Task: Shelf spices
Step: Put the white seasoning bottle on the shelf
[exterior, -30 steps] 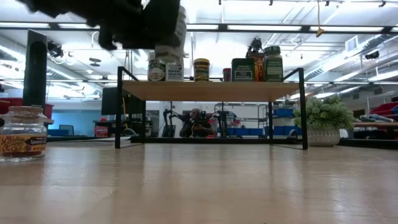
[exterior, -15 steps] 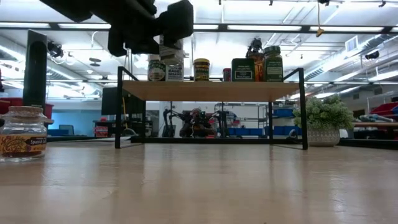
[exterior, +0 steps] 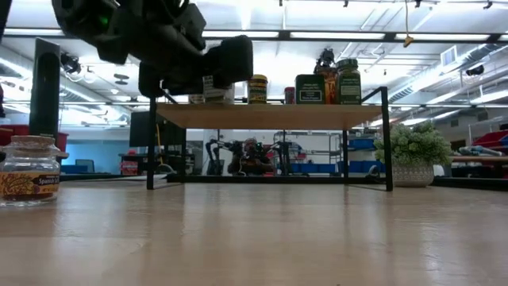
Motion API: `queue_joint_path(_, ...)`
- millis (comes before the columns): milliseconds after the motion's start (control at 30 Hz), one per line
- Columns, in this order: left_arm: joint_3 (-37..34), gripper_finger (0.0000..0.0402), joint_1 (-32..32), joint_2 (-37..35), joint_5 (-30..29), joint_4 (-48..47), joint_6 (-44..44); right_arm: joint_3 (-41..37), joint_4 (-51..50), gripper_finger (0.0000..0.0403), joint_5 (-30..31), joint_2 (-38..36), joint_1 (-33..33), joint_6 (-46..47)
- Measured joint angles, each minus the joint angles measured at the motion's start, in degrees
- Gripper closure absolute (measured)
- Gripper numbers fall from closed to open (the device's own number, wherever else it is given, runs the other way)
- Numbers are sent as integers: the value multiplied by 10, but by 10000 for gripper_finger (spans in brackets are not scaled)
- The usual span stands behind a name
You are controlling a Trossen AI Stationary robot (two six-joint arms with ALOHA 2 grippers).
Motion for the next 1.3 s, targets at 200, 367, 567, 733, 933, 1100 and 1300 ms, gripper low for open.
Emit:
queue_joint_path(200, 2, 199, 8, 18, -6, 17, -6, 0, -1, 23, 0, 0, 0, -1)
queue_joint_path(367, 2, 196, 11, 19, -5, 27, -5, 0, -1, 25, 0, 0, 0, -1)
queue_joint_path(567, 1, 189, 13, 19, 0, 27, -4, 0, -1, 25, 0, 0, 1, -2)
queue_joint_path(733, 1, 188, 19, 19, 5, 27, -4, 0, -1, 25, 0, 0, 1, -2)
queue_joint_path(933, 0, 188, 26, 20, 7, 27, 23, 0, 2, 24, -9, 0, 1, -2)
queue_joint_path(1100, 0, 188, 27, 20, 7, 27, 27, 0, 2, 25, -17, 0, 1, -2)
queue_joint_path(1300, 0, 180, 27, 20, 6, 27, 27, 0, 4, 24, -19, 0, 1, -2)
